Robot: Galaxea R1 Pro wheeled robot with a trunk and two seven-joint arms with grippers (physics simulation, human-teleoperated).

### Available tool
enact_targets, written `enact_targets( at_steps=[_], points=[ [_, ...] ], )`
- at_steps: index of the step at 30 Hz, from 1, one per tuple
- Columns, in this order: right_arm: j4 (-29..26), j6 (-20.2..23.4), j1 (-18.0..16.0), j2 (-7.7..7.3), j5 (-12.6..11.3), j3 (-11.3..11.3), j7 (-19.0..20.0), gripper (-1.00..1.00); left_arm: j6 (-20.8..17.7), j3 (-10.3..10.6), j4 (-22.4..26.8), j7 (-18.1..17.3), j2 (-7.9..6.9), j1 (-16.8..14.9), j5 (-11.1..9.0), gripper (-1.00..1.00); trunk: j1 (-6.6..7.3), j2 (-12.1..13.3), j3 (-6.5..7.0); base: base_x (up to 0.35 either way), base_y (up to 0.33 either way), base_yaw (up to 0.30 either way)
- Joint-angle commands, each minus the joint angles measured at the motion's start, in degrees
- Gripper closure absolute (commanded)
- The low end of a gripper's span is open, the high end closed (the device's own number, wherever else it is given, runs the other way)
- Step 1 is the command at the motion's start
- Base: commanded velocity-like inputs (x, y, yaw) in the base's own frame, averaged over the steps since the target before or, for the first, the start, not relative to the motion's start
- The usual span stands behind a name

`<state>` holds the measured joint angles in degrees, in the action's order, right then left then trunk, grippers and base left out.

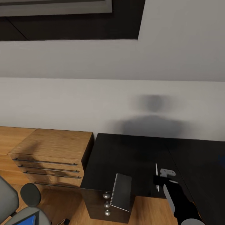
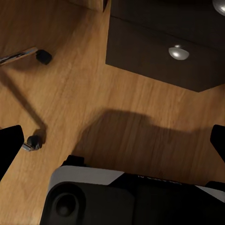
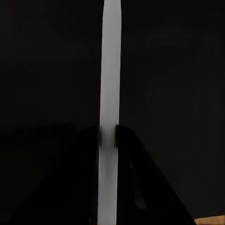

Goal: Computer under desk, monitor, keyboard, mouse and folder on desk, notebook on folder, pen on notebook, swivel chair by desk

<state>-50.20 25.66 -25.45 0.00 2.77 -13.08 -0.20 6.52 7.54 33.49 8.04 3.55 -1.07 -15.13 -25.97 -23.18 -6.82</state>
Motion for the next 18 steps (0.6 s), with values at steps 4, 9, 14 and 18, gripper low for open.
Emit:
enact_targets(
  at_steps=[4, 9, 14, 18],
  points=[
    [0.5, -0.4, 0.0, -0.09, 0.2, 0.0, 0.0, 1.00, 0.3, 0.5, 0.0, 0.5, -0.10, 0.0, -0.6, -1.00, -0.91, -1.7, -0.85, 0.000, 0.000, 0.000],
    [0.9, -1.1, 0.0, -0.22, 0.2, 0.0, 0.0, 1.00, 0.3, 0.5, 0.0, 0.5, -0.12, 0.0, -0.6, -1.00, -2.01, -3.7, -1.74, 0.000, 0.000, 0.000],
    [0.9, -1.2, 0.0, -0.25, 0.2, 0.0, 0.0, 1.00, 0.3, 0.5, 0.0, 0.5, -0.12, -0.1, -0.7, -1.00, -3.11, -5.8, -2.64, 0.000, 0.000, 0.000],
    [1.0, -1.2, 0.0, -0.26, 0.2, 0.0, 0.0, 1.00, 0.3, 0.5, 0.0, 0.6, -0.12, 0.0, -0.7, -1.00, -3.99, -7.4, -3.36, 0.000, 0.000, 0.000]
  ],
)
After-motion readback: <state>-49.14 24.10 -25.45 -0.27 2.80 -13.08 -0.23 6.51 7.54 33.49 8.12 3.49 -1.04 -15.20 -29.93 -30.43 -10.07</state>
